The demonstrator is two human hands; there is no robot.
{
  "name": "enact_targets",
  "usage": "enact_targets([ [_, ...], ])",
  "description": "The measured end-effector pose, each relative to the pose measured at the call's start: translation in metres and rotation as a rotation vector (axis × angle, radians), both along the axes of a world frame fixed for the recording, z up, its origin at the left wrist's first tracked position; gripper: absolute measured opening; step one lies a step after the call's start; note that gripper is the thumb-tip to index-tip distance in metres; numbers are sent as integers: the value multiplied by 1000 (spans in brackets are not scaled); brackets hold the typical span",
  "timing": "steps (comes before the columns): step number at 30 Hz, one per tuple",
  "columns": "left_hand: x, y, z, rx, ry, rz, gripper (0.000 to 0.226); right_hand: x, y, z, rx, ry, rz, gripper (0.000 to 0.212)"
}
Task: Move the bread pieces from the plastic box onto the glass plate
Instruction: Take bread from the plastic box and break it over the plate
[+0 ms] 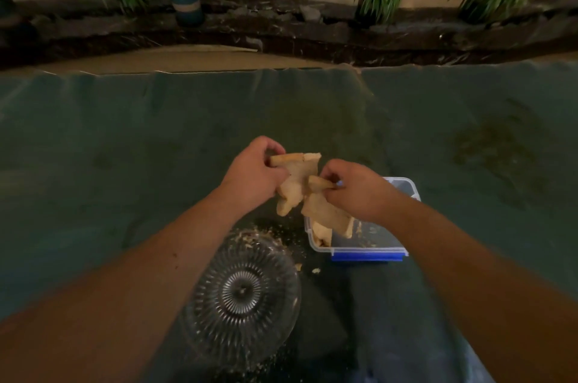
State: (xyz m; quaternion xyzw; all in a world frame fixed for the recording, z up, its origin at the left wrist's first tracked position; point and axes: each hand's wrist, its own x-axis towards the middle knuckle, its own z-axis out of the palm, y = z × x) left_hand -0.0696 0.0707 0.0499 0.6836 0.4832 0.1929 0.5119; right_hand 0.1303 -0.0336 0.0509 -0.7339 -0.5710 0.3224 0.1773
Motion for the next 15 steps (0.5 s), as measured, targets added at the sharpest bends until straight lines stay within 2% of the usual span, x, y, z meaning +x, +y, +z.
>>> enact_targets([
  [4, -72, 13, -4, -176, 44, -1, 27, -44, 17, 7, -100, -1, 127, 17],
  [11, -156, -11, -71, -376, 289, -12, 25, -112, 23, -61, -370, -27, 355, 13],
  [13, -160, -20, -92, -350, 325, -6, 27, -123, 20, -83, -385, -68, 310, 20],
  [15, -164, -29, -108, -96, 541, -111, 43, -133, 11, -100, -322, -218, 250, 42],
])
